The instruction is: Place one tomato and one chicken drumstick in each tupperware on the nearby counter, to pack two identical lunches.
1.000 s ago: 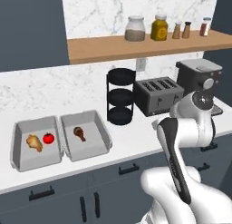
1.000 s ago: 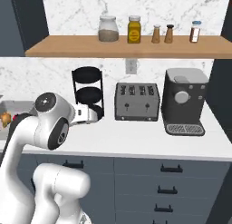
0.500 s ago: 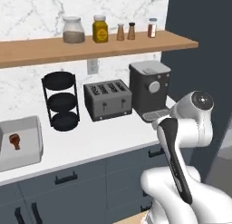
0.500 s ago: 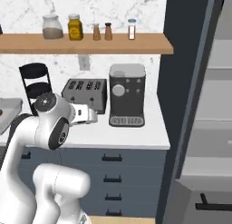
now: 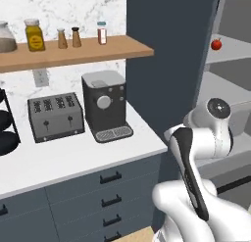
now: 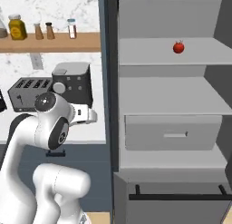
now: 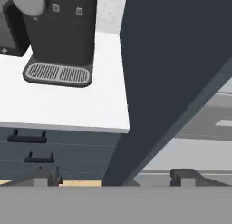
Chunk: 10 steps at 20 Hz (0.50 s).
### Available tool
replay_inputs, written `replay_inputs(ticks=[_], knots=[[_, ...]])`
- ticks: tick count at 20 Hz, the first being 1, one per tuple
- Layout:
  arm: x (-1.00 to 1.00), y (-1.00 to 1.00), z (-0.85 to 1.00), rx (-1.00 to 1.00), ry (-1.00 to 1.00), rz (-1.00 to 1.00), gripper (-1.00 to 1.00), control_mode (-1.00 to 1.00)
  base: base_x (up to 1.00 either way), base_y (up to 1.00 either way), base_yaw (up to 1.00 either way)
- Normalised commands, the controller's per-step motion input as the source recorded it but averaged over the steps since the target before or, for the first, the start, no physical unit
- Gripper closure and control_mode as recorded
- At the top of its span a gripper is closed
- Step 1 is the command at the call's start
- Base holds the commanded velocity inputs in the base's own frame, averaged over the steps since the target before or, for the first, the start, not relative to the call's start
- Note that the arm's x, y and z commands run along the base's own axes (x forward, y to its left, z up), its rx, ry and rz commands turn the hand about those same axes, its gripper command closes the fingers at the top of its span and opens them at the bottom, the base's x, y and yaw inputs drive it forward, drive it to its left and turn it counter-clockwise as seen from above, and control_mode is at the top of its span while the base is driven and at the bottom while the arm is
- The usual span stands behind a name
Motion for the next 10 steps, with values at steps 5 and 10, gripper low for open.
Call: replay_inputs(ticks=[5,10], knots=[[0.0,0.0,0.0,0.0,0.0,0.0,-1.0,1.0,-0.65,-0.58,-0.02],[0.0,0.0,0.0,0.0,0.0,0.0,-1.0,1.0,-0.06,-0.64,-0.03]])
